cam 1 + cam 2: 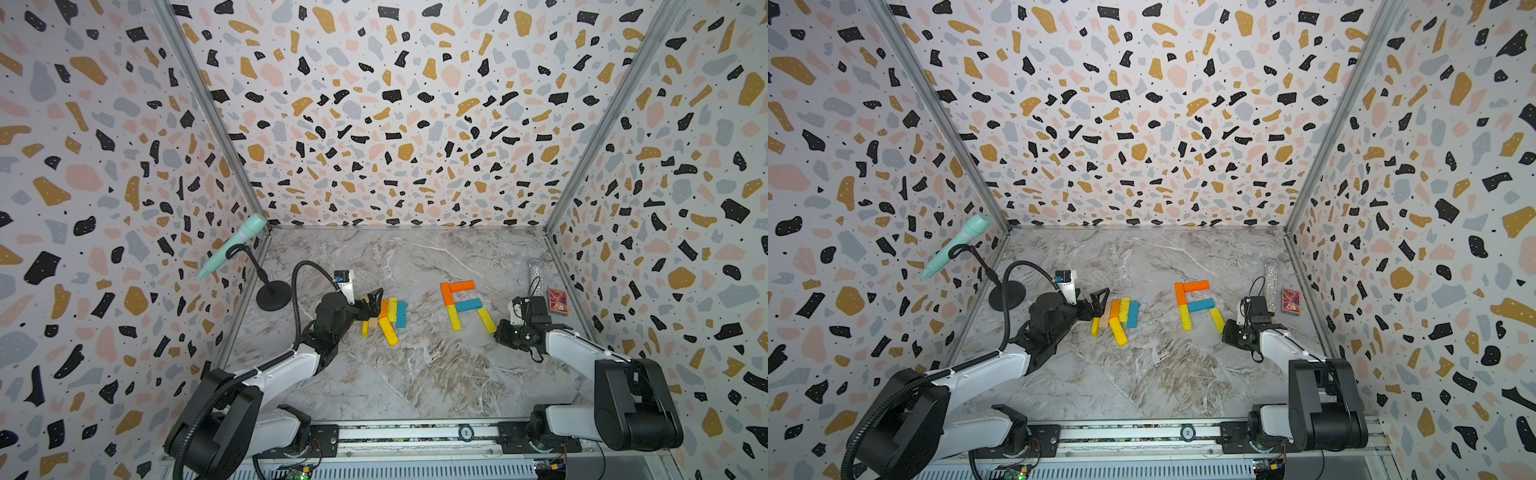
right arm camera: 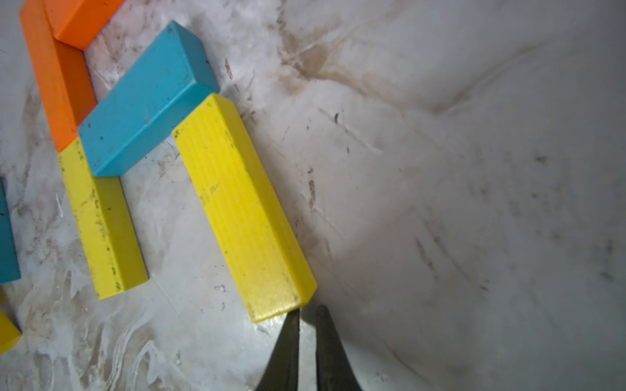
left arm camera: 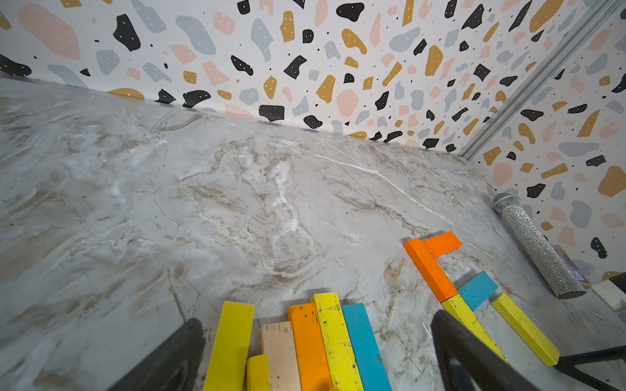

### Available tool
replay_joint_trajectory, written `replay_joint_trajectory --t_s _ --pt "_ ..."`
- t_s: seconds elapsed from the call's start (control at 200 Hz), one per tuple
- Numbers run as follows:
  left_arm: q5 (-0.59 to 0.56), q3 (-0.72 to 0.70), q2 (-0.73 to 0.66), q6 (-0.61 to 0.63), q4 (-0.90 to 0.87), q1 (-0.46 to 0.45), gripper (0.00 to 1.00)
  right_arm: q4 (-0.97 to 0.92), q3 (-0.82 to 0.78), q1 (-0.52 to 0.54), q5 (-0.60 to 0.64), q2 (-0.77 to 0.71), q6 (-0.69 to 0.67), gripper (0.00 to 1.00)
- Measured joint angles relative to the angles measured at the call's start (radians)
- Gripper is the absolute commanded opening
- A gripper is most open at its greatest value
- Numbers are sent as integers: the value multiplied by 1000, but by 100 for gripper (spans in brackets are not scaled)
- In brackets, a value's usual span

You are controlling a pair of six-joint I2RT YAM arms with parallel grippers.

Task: Assemble the number 6 with building blocks
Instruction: Assemble the building block at the center of the board.

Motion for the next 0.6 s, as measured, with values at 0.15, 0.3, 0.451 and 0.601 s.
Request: replay_joint_trajectory --t_s 0.15,0.3,0.451,0.601 --pt "0 0 0 0 0 0 100 17 0 0 0 9 -4 14" --pt "0 0 0 0 0 0 99 41 0 0 -5 22 -8 14" --pt "0 0 0 0 0 0 100 48 0 0 -8 24 -10 14" --pt "0 0 0 0 0 0 99 47 0 0 -8 22 -11 16"
